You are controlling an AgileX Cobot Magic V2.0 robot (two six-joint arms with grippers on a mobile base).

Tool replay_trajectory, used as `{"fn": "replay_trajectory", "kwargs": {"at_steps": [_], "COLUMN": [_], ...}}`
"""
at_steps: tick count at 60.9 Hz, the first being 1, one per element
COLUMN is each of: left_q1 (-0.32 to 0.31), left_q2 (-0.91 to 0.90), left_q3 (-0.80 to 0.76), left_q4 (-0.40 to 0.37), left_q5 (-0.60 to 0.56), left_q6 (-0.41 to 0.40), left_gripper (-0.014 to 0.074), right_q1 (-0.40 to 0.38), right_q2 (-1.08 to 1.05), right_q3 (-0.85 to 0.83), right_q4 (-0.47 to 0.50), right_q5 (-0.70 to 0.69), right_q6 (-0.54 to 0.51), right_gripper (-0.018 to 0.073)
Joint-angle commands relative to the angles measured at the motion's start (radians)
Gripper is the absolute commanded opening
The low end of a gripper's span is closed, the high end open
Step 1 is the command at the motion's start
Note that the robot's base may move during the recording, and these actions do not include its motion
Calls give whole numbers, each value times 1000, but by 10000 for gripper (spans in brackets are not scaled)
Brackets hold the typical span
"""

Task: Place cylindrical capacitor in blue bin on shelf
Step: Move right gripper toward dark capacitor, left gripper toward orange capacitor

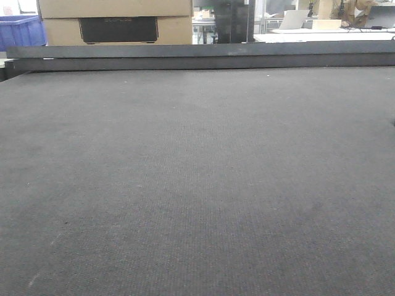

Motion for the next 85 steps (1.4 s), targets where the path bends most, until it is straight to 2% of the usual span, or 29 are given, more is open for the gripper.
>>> {"fn": "replay_trajectory", "kwargs": {"at_steps": [1, 35, 50, 54, 59, 62, 67, 75, 79, 82, 83, 85], "left_q1": [6, 6, 6, 6, 6, 6, 6, 6, 6, 6, 6, 6], "left_q2": [-4, -4, -4, -4, -4, -4, -4, 125, 209, 268, 306, 345], "left_q3": [-3, -3, -3, -3, -44, -104, -246, -517, -628, -699, -726, -764], "left_q4": [-4, -2, -7, -7, -7, -7, -7, 0, 2, 2, 2, 2], "left_q5": [-17, -22, -162, -216, -224, -202, -103, 194, 332, 396, 429, 454], "left_q6": [-6, -6, -6, -6, -6, -6, -6, -6, -6, -6, -6, -6], "left_gripper": [-83, -83, -83, -83, -83, -83, -83, -34, 52, 125, 179, 233], "right_q1": [2, 2, 2, 2, 2, 2, 3, 3, 3, 3, 3, 3], "right_q2": [-3, -3, -3, -3, -3, -3, -3, 47, 120, 178, 204, 248], "right_q3": [-1, -1, -1, -1, -17, -77, -219, -465, -562, -621, -647, -669], "right_q4": [2, 2, 2, 2, 9, 11, 11, 11, 11, 11, 11, 11], "right_q5": [-17, -44, -90, -152, -194, -165, -79, 70, 127, 141, 141, 141], "right_q6": [-3, -3, -3, -3, -3, -3, -3, -3, -3, -3, -3, -3], "right_gripper": [-99, -99, -99, -99, -101, -101, -101, -50, 41, 162, 216, 287]}}
